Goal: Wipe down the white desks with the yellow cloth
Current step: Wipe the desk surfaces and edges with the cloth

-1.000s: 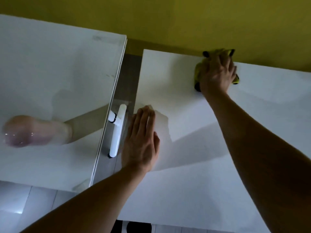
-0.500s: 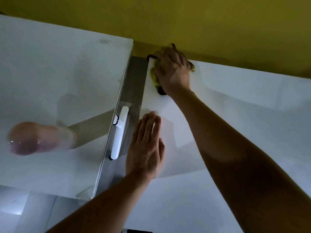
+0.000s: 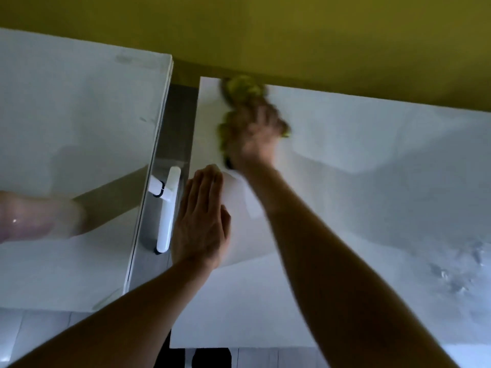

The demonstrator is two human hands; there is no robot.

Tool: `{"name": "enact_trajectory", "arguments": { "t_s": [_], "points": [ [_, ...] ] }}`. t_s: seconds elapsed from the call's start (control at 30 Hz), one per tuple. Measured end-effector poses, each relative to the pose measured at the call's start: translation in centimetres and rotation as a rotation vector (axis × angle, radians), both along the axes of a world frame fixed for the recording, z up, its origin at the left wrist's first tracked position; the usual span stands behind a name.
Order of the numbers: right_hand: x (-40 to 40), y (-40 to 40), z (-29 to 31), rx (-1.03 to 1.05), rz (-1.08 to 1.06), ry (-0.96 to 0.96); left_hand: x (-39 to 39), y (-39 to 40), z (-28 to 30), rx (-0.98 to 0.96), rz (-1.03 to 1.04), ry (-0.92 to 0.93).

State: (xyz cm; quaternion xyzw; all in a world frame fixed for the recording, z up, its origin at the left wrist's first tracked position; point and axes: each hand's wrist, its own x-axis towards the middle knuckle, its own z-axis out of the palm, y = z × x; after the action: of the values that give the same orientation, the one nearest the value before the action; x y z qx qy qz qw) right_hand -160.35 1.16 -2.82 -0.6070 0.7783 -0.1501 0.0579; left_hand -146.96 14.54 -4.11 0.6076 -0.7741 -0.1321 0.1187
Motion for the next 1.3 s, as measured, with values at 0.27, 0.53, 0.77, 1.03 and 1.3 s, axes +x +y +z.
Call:
{"name": "enact_trajectory", "arguments": {
  "t_s": [0.27, 0.53, 0.77, 1.03, 1.3],
  "points": [
    [-5.1, 3.8, -0.1, -0.092, 0.15, -0.087, 0.1, 0.1, 0.4, -0.015, -0.019, 0.006],
    [-23.4, 13.9, 0.1, -0.026, -0.518, -0.116, -0.3, 0.5, 0.7, -0.069, -0.02, 0.061],
    [-5.5, 15.7, 0.3, -0.169, -0.116, -0.133, -0.1, 0.4, 0.2, -0.095, -0.056, 0.091],
    [-5.7, 20.3, 0.1, -0.268, 0.001, -0.17, 0.1, 0.4, -0.2, -0.114, -0.07, 0.095],
    [-12.8, 27.7, 0.1, -0.062, -0.468, -0.082, 0.4, 1.0, -0.2, -0.113, -0.145, 0.088]
  ]
}}
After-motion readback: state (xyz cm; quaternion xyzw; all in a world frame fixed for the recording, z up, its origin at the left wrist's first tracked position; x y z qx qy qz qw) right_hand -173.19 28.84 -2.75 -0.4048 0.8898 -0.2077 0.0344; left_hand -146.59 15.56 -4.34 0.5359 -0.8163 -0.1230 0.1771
